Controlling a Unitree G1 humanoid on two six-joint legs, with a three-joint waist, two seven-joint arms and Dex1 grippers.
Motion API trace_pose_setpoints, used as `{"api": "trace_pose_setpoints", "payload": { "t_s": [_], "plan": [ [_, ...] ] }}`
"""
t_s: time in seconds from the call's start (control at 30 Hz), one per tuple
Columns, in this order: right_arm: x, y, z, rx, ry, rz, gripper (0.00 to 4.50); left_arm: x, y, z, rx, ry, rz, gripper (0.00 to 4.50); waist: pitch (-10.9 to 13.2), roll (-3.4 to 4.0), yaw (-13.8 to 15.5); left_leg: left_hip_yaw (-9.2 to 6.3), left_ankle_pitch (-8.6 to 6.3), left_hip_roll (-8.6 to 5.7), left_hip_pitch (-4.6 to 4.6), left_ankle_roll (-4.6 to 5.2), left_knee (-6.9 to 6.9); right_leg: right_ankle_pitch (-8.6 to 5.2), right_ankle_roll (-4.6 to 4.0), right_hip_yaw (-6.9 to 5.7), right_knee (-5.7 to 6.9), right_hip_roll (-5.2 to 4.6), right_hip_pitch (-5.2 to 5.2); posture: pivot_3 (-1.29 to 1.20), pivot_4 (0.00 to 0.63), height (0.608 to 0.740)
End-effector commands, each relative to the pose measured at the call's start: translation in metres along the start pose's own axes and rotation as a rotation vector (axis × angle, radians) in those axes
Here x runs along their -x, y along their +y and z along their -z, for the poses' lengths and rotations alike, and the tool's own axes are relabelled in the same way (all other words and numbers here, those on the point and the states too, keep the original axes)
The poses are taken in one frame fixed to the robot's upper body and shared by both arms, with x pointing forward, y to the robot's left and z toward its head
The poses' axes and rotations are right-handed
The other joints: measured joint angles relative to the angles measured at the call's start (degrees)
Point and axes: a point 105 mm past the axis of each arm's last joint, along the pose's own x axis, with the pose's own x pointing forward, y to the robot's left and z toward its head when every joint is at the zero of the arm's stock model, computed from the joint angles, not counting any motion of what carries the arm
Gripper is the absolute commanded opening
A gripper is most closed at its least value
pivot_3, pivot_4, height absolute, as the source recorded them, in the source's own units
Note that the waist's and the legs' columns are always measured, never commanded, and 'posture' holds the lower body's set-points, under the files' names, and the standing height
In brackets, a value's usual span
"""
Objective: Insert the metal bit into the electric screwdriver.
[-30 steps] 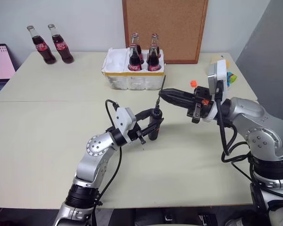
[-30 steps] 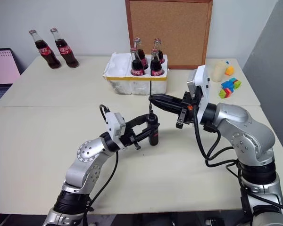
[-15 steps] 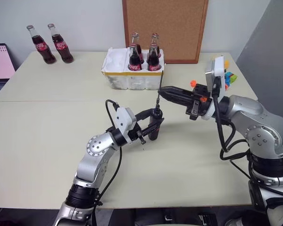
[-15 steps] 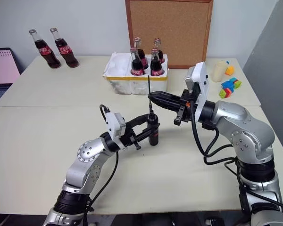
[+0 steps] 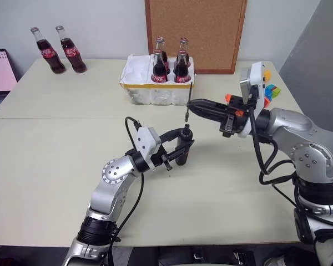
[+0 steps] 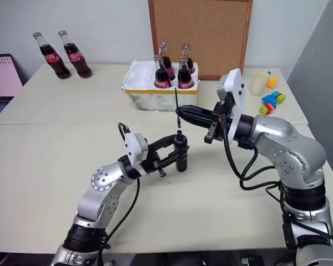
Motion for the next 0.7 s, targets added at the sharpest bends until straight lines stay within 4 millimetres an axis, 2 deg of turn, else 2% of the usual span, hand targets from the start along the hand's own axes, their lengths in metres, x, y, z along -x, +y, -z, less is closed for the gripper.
{"api": "trace_pose_setpoints", "payload": {
  "t_s": [0.03, 0.33, 0.7],
  "plan": [
    [0.0059, 0.0081, -0.0220, 0.061, -0.037, -0.017, 0.00, 0.0033, 0.0009, 0.0095, 0.011, 0.042, -0.009, 1.64, 0.00, 0.00, 0.01, 0.00, 0.00, 0.00, -0.03, 0.00, 0.00, 0.00, 0.00, -0.01, -0.02, -0.01, -0.01, 0.00, 0.150, 0.740],
    [0.0093, 0.0113, -0.0295, 0.056, -0.065, -0.033, 0.00, 0.0027, 0.0001, 0.0099, 0.013, 0.043, 0.000, 1.64, 0.00, 0.00, 0.02, -0.02, -0.01, -0.01, -0.08, 0.02, 0.01, 0.01, 0.01, -0.05, -0.02, -0.01, -0.05, 0.00, 0.150, 0.740],
    [0.0098, 0.0174, -0.0282, 0.040, -0.058, -0.103, 0.00, 0.0022, -0.0004, 0.0104, 0.015, 0.044, 0.000, 1.64, 0.00, 0.00, 0.02, -0.01, -0.01, -0.01, -0.09, 0.02, 0.03, 0.01, 0.01, -0.05, -0.01, -0.01, -0.05, 0.00, 0.150, 0.740]
  ]
}}
